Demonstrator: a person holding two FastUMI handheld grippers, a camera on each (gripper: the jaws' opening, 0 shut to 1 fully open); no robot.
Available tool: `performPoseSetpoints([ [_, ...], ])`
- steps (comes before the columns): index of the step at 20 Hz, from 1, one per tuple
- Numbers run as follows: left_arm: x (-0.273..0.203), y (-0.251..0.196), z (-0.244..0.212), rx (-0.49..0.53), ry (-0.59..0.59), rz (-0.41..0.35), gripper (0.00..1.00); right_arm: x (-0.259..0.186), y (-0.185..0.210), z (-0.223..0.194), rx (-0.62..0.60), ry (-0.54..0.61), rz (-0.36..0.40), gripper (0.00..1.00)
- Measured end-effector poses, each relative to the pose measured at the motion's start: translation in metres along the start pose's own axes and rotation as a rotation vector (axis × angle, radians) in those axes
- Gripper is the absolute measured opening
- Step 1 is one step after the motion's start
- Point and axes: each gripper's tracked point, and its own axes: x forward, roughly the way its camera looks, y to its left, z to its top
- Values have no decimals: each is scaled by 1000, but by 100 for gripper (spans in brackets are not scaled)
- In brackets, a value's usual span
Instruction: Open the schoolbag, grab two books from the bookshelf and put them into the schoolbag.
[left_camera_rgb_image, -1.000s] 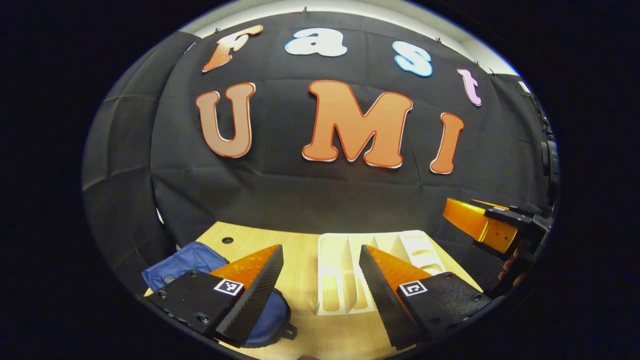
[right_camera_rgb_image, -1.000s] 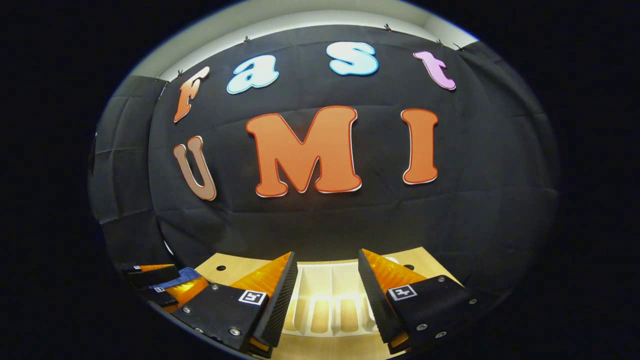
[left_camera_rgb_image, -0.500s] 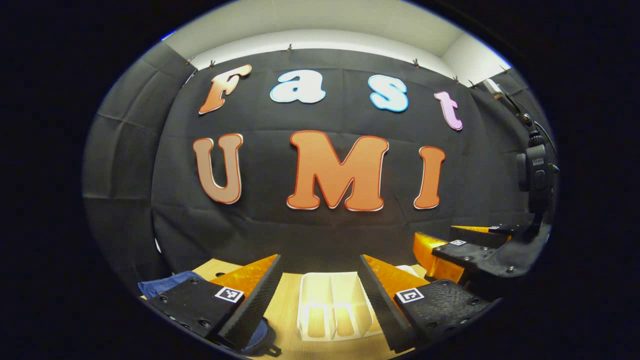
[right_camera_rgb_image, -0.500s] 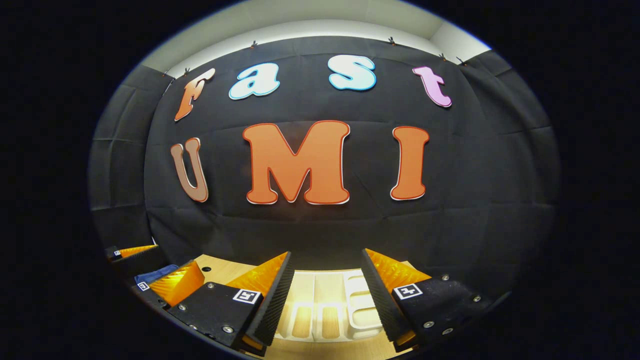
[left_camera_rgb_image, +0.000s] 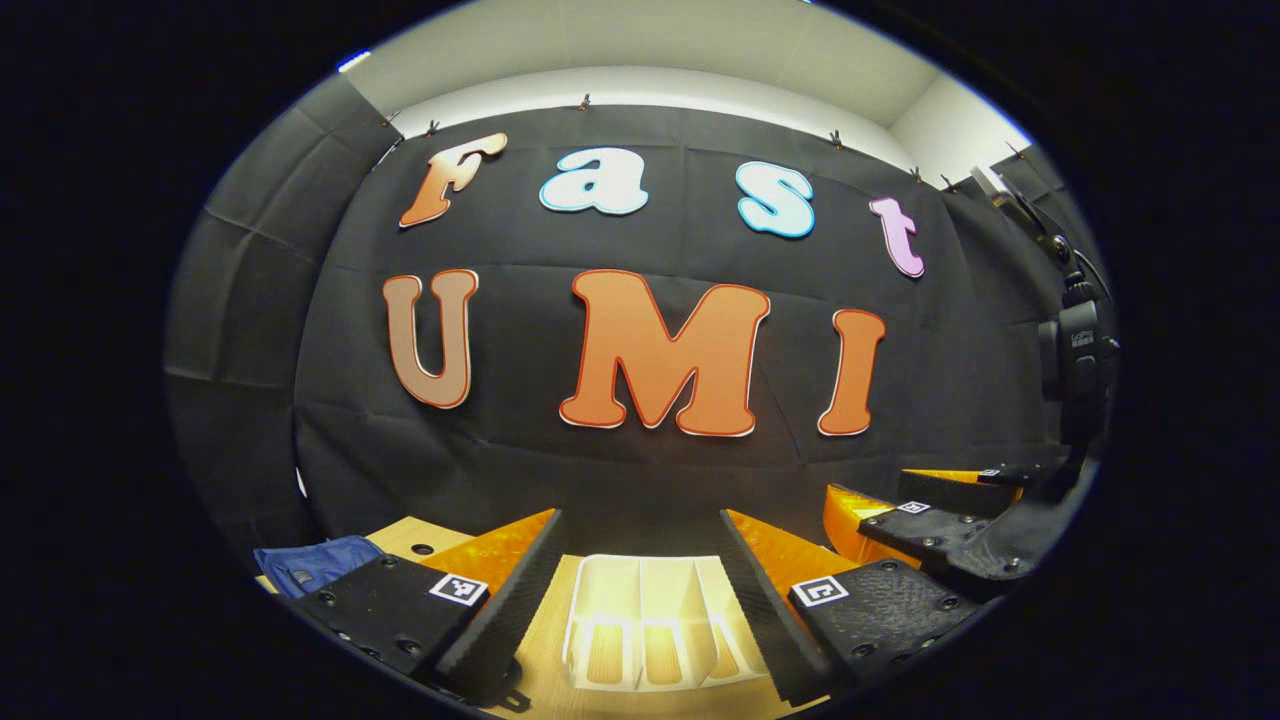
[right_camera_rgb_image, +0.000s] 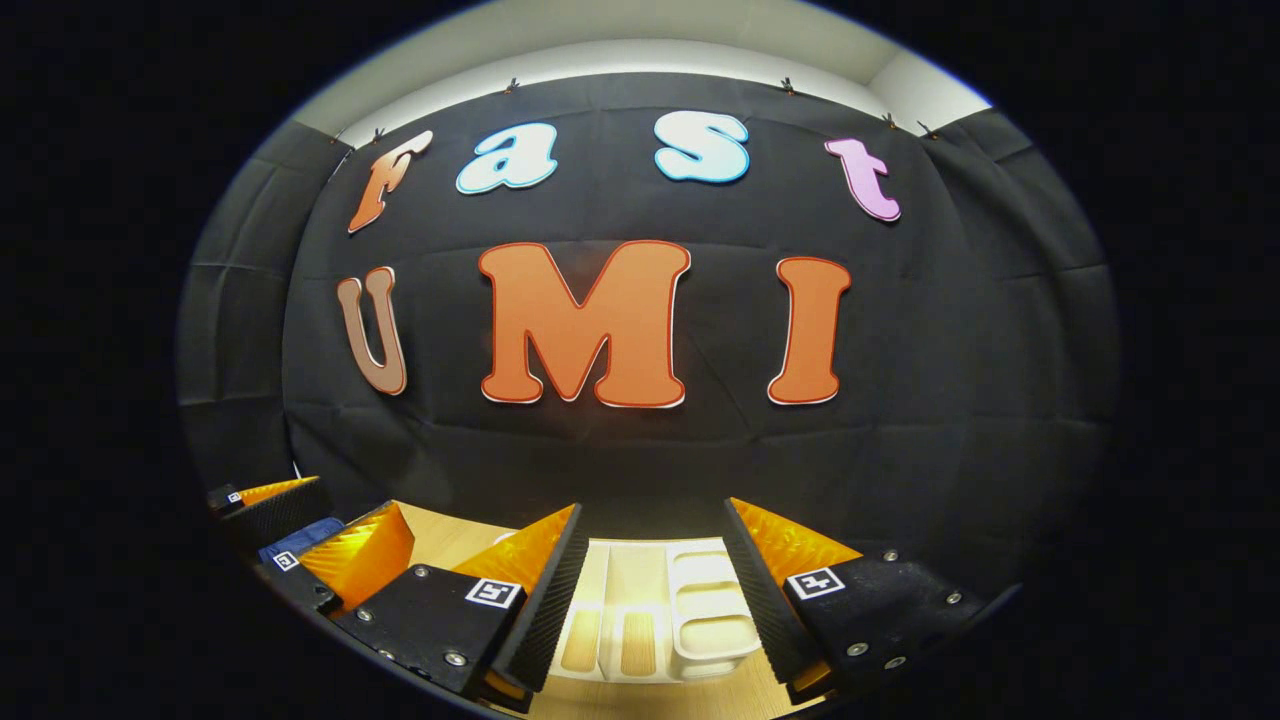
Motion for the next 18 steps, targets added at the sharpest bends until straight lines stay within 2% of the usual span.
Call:
performPoseSetpoints([
  [3,0,12,5,3,-14,18,94,2,0,1,5,-7,-11,81],
  [8,-3,18,12,23,-37,3,94,5,7,4,6,-17,-13,81],
  [18,-5,35,3,74,-7,34,94,5,1,-11,-6,-15,-37,81],
])
